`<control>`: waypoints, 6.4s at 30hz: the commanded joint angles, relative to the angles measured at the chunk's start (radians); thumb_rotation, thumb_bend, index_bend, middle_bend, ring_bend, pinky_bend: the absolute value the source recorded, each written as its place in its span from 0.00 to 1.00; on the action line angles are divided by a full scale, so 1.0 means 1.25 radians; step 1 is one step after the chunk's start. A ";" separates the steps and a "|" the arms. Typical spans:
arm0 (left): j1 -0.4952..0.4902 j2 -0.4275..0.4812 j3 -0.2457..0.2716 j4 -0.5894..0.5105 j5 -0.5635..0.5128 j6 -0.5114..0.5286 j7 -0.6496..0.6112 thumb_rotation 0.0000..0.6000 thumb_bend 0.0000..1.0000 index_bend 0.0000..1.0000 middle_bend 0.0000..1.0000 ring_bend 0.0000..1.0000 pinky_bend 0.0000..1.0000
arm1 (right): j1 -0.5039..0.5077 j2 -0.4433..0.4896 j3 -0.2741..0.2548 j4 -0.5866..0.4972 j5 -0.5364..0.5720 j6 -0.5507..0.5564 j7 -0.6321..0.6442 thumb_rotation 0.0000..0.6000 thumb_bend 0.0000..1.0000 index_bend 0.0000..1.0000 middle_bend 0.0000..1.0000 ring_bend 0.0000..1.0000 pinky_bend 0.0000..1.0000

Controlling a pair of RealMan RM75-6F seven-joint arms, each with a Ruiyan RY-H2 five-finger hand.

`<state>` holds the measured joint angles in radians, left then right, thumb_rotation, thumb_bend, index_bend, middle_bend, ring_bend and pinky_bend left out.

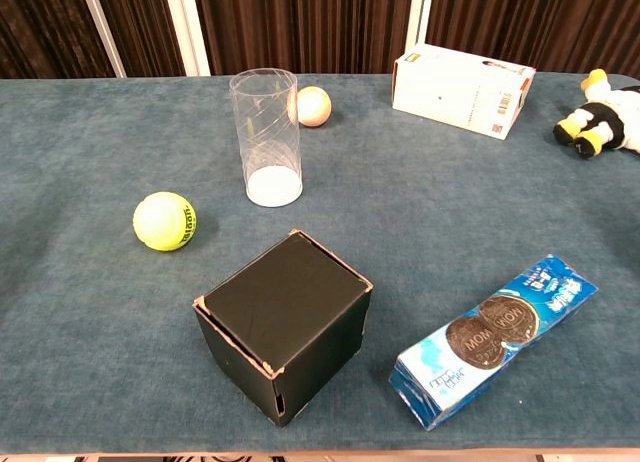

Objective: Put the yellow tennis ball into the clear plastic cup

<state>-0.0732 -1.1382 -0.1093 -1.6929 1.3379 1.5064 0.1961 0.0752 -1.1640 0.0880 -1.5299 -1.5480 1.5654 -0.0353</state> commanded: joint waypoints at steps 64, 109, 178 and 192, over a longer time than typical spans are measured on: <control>-0.524 -0.264 -0.023 0.117 -0.341 -0.537 0.110 1.00 0.18 0.23 0.22 0.15 0.17 | -0.011 0.009 0.016 0.000 0.026 0.012 0.012 1.00 0.35 0.13 0.04 0.10 0.01; -0.526 -0.103 -0.144 -0.086 -0.200 -0.364 0.019 1.00 0.34 0.37 0.45 0.36 0.35 | -0.015 0.013 0.022 -0.003 0.037 0.012 0.021 1.00 0.35 0.13 0.04 0.10 0.01; -0.482 -0.019 0.073 -0.234 -0.177 0.039 0.321 1.00 0.04 0.20 0.13 0.06 0.20 | -0.016 0.008 0.026 0.003 0.042 0.010 0.014 1.00 0.35 0.13 0.03 0.10 0.01; -0.214 0.016 0.265 0.033 0.102 0.174 0.051 1.00 0.01 0.17 0.05 0.04 0.09 | -0.011 -0.004 0.024 0.004 0.038 0.007 -0.012 1.00 0.35 0.13 0.04 0.10 0.01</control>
<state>-0.3721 -1.1197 0.2027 -1.6825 1.4426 1.6998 0.2857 0.0615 -1.1690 0.1181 -1.5245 -1.5010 1.5737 -0.0506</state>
